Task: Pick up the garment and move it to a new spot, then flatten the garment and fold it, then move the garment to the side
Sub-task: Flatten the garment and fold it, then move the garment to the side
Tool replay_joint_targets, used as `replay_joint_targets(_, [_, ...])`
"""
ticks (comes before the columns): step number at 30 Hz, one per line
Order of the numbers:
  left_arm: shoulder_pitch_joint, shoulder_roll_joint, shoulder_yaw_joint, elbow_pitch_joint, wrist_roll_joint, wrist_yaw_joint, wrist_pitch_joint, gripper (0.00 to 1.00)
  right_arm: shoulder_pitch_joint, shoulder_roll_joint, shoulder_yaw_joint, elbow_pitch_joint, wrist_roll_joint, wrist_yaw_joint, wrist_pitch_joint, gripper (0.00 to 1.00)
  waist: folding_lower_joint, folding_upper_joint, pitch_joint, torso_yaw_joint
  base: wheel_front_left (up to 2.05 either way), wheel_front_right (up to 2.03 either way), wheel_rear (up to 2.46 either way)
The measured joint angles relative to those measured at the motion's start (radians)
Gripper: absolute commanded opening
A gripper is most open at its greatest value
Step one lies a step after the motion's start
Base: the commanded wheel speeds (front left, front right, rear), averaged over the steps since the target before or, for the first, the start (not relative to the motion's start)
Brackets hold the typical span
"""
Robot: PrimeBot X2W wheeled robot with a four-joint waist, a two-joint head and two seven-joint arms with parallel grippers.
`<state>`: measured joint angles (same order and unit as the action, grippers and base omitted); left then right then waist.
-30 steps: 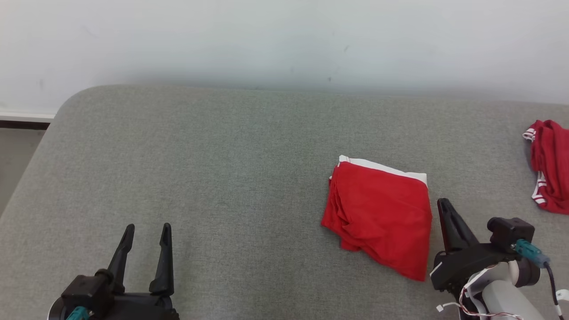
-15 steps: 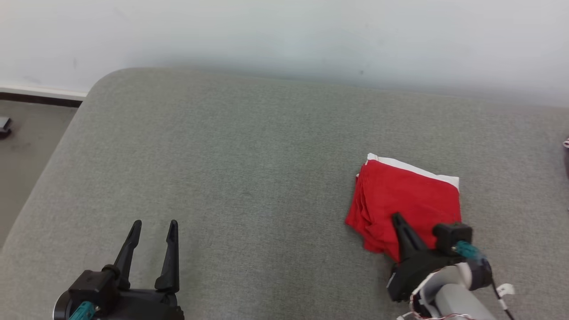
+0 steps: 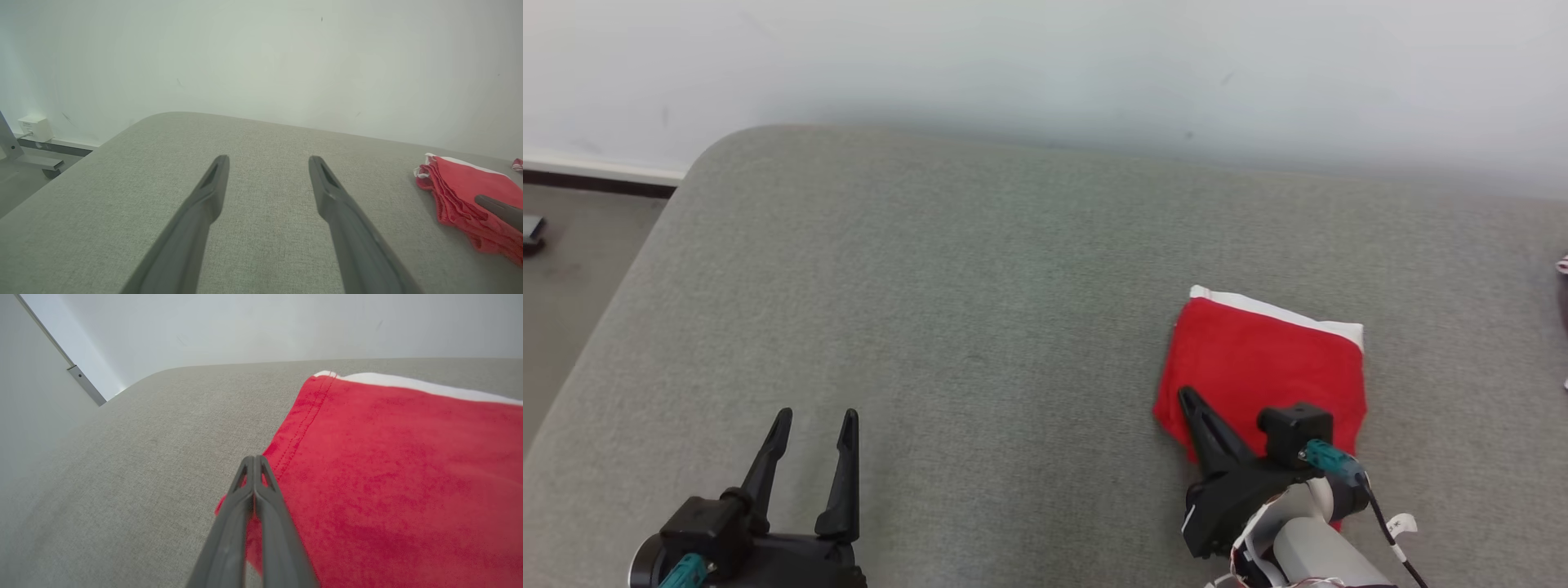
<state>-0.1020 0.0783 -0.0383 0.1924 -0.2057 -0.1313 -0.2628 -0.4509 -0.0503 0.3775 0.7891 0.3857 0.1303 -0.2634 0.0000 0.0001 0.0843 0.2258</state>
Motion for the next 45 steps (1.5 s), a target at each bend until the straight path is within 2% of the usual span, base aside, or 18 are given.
replay_joint_targets(6, [0.01,0.0,-0.006,0.004,0.002,0.0,0.0,1.0,0.052,-0.006,-0.076,-0.12,-0.034,0.0,0.0,0.0,0.0,0.0,-0.021,-0.054,0.0,0.0,0.0])
replay_joint_targets(17, [0.029,0.005,0.0,0.002,0.028,0.0,0.0,1.0,0.235,-0.081,-0.244,-0.4,-0.099,0.0,0.0,0.0,-0.0001,0.0,-0.071,-0.172,0.0,0.0,0.0])
replay_joint_targets(18, [0.03,0.005,0.001,0.002,0.028,0.0,0.0,1.0,0.254,-0.086,-0.258,-0.422,-0.107,0.0,0.0,0.04,0.0,0.0,-0.075,-0.182,0.0,0.0,0.0])
replay_joint_targets(20, [0.035,0.006,0.003,-0.001,0.03,0.0,0.0,1.0,0.291,-0.092,-0.281,-0.461,-0.122,0.0,0.0,0.32,-0.0001,0.0,-0.082,-0.198,0.0,0.0,0.0])
replay_joint_targets(21, [0.041,0.007,0.006,-0.002,0.031,0.0,0.0,1.0,0.308,-0.094,-0.29,-0.482,-0.127,0.0,0.0,0.85,0.0,0.0,-0.086,-0.205,0.0,0.0,0.0])
replay_joint_targets(22, [0.048,0.007,0.009,-0.003,0.031,0.0,0.0,1.0,0.324,-0.094,-0.295,-0.501,-0.133,0.0,0.0,1.0,0.0,0.0,-0.09,-0.212,0.0,0.0,0.0])
replay_joint_targets(30, [0.076,0.021,0.03,-0.008,0.039,0.0,0.0,1.0,0.427,-0.078,-0.336,-0.607,-0.15,0.0,0.0,1.0,-0.0001,0.0,-0.119,-0.234,0.0,0.0,0.0])
replay_joint_targets(39, [0.109,0.033,0.057,-0.025,0.052,0.0,0.0,1.0,0.498,-0.07,-0.348,-0.649,-0.159,0.0,0.0,1.0,-0.0001,-0.0001,-0.137,-0.22,0.0,0.0,0.0])
replay_joint_targets(45, [0.135,0.037,0.072,-0.033,0.055,0.0,0.0,1.0,0.517,-0.066,-0.321,-0.653,-0.16,0.0,0.0,1.0,-0.0001,-0.0001,-0.146,-0.21,0.0,0.0,0.0])
